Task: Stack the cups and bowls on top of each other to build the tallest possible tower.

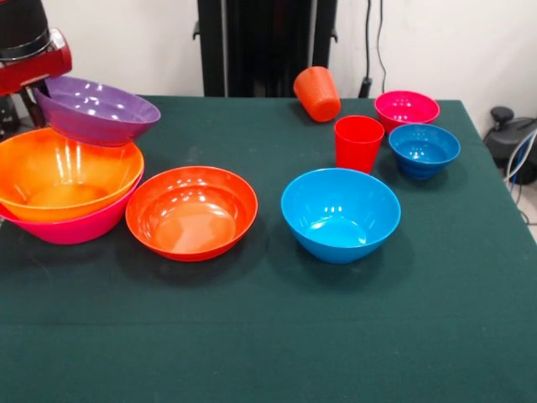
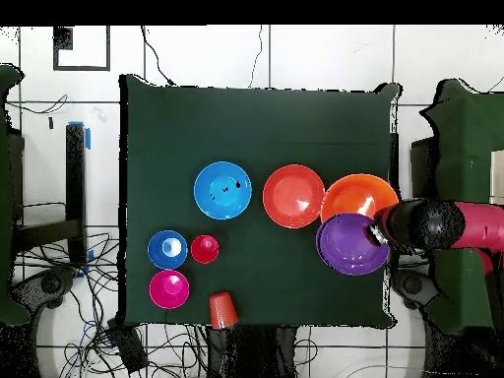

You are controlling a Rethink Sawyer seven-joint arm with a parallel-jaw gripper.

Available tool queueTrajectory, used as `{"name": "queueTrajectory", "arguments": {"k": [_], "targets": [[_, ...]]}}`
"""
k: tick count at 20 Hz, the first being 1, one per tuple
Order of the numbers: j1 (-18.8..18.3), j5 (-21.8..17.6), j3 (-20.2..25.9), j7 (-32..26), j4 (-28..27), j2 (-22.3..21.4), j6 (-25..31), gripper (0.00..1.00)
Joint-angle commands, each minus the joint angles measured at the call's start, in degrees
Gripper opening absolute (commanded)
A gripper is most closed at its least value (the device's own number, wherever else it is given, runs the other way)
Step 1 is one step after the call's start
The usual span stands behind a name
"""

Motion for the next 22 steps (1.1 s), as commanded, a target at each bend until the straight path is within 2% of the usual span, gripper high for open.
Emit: {"name": "queueTrajectory", "arguments": {"k": [1, 8, 13, 15, 22], "targets": [[2.89, -1.04, -0.4, -23.32, -4.71, 5.02, 3.17, 0.0], [3.27, -0.39, -0.04, -25.91, -7.21, 7.68, 3.31, 0.0], [5.44, -0.26, -0.17, -29.32, -12.8, 10.7, 4.95, 0.0], [6.57, -0.18, -0.15, -30.43, -14.93, 11.11, 6.25, 0.0], [7.95, 0.04, -0.03, -32.0, -17.1, 11.08, 7.67, 0.0]]}}
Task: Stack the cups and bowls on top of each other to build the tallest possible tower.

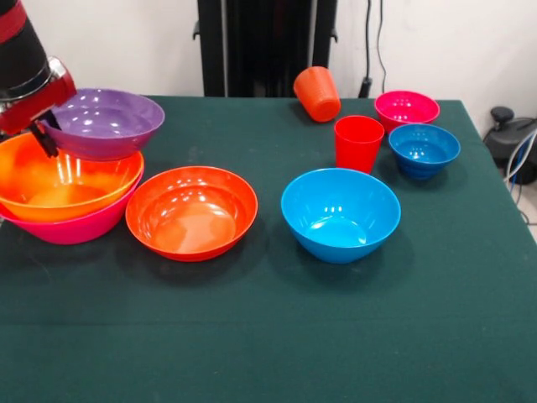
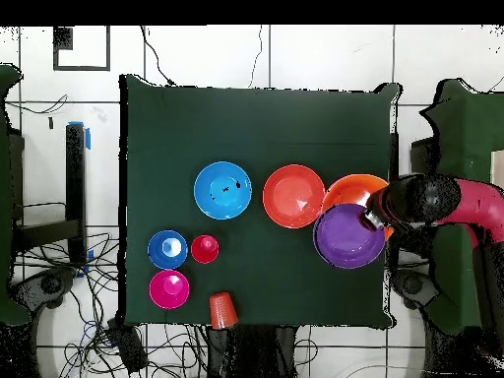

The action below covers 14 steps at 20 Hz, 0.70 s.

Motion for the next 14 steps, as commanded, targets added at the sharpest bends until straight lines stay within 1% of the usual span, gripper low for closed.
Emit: {"name": "queueTrajectory", "arguments": {"k": [1, 11, 14], "targets": [[4.94, -1.69, -0.07, -19.24, -7.53, 3.06, 0.27, 0.0], [6.85, -2.07, -0.67, -20.98, -10.28, 2.81, 1.68, 0.0], [7.51, -2.88, -1.12, -22.17, -10.93, 2.21, 2.47, 0.0]]}}
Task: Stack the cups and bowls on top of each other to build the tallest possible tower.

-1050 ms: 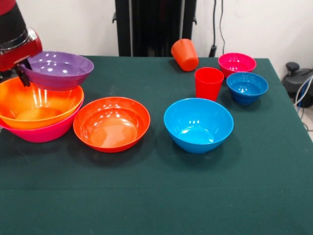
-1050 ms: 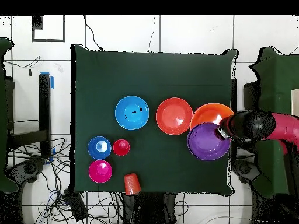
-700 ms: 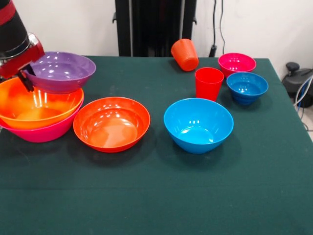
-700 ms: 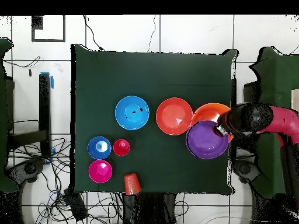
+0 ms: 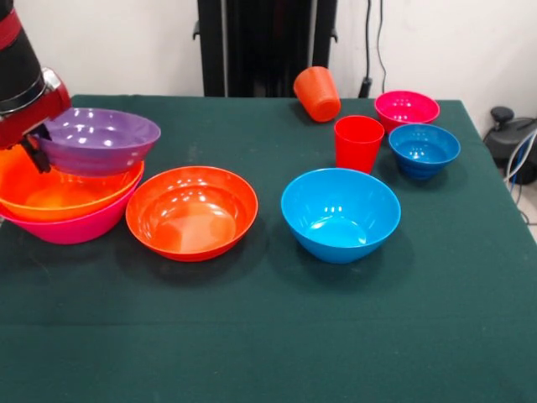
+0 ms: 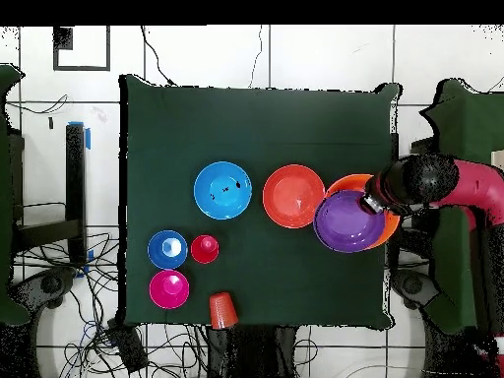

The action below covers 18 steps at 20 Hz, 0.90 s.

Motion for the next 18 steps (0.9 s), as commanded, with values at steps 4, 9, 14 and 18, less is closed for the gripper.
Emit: {"name": "queueTrajectory", "arguments": {"k": [4, 9, 14, 18], "targets": [[4.42, -2.82, -1.37, -20.82, -5.63, 0.76, 1.54, 0.0], [4.8, -2.99, -1.18, -21.96, -5.75, 0.25, 1.18, 0.0], [3.9, -2.41, -0.74, -22.22, -4.91, 0.75, -0.25, 0.0], [2.8, -2.42, -1.14, -21.56, -4.03, 1.54, -1.59, 0.0]]}}
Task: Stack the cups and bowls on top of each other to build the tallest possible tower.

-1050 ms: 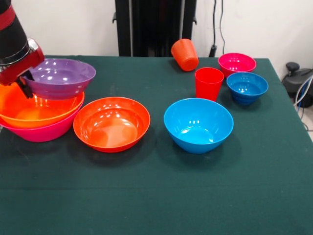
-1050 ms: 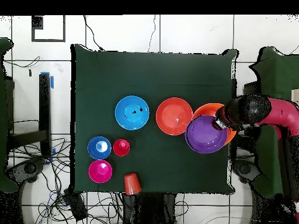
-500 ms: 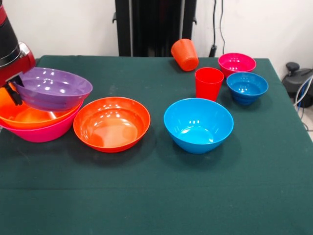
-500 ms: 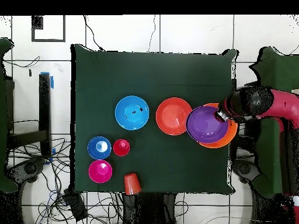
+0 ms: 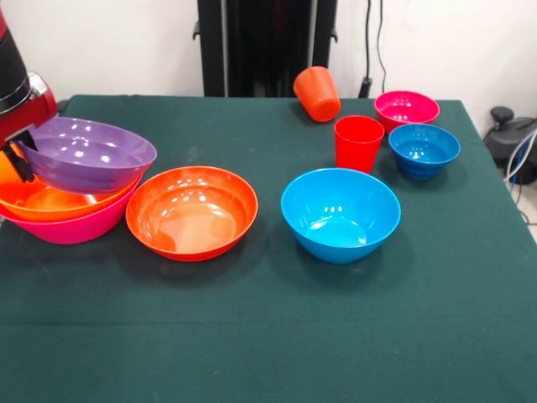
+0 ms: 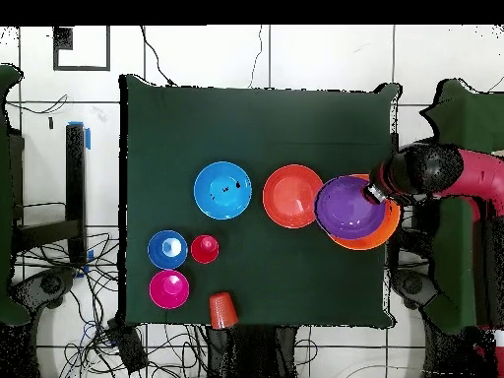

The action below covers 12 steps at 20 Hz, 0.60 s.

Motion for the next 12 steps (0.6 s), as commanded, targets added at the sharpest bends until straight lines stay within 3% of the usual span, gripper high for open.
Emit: {"name": "queueTrajectory", "arguments": {"k": [1, 10, 11, 12], "targets": [[1.4, -2.37, -1.31, -21.1, -1.02, 2.1, -1.8, 0.0], [0.3, -2.43, -1.3, -20.74, 0.32, 2.8, -3.4, 0.0], [-0.13, -2.22, -0.91, -21.44, 0.78, 2.92, -3.68, 1.0], [-0.33, -2.06, -0.78, -21.57, 0.93, 2.99, -3.75, 1.0]]}}
